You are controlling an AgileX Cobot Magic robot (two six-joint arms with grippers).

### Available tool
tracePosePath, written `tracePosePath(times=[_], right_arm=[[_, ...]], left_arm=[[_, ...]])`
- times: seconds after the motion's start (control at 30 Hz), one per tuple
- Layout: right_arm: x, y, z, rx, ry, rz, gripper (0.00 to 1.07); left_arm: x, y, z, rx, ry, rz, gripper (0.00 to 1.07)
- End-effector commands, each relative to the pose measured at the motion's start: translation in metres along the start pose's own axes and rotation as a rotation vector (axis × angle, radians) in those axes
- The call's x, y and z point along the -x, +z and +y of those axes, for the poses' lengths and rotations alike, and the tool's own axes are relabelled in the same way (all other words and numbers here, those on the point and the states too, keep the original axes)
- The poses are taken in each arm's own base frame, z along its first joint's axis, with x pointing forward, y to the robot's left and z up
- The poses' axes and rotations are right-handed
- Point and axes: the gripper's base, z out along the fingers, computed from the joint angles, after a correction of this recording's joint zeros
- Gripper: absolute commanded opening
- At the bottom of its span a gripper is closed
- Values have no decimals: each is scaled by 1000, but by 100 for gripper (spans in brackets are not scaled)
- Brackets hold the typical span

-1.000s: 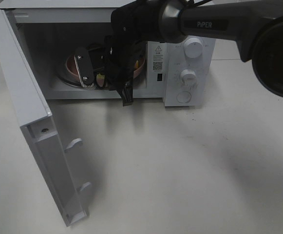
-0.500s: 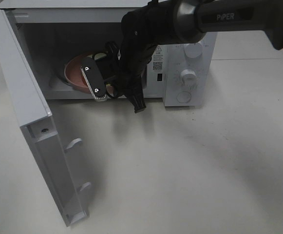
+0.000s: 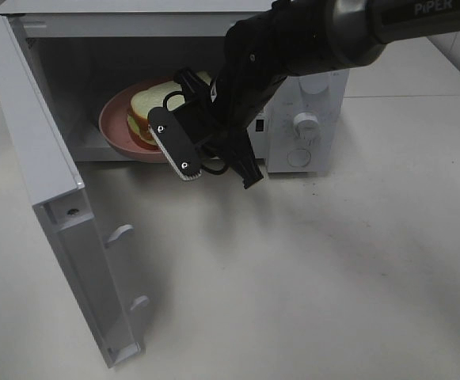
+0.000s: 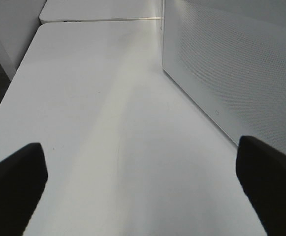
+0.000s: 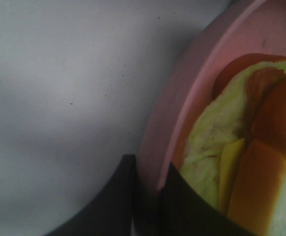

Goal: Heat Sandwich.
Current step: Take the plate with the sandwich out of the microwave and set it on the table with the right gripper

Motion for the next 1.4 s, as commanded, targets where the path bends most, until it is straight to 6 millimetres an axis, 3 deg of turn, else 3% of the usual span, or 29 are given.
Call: tracePosePath(times=[0.03,0.47,1.03,1.4], right_arm=[[2,-16,-1,-45,-45,-3,0],[3,-44,24,-44,-73,-7,0],[2,-78,74,-50,-94,-14,0],[1,-113,108,-45,-89,-13,0]], left_arm=[[-2,-3,-1,-3,-6,-23,101],[-2,-3,-1,-3,-6,-23,101],[-2,-3,-1,-3,-6,-23,101],[-2,-3,-1,-3,-6,-23,101]])
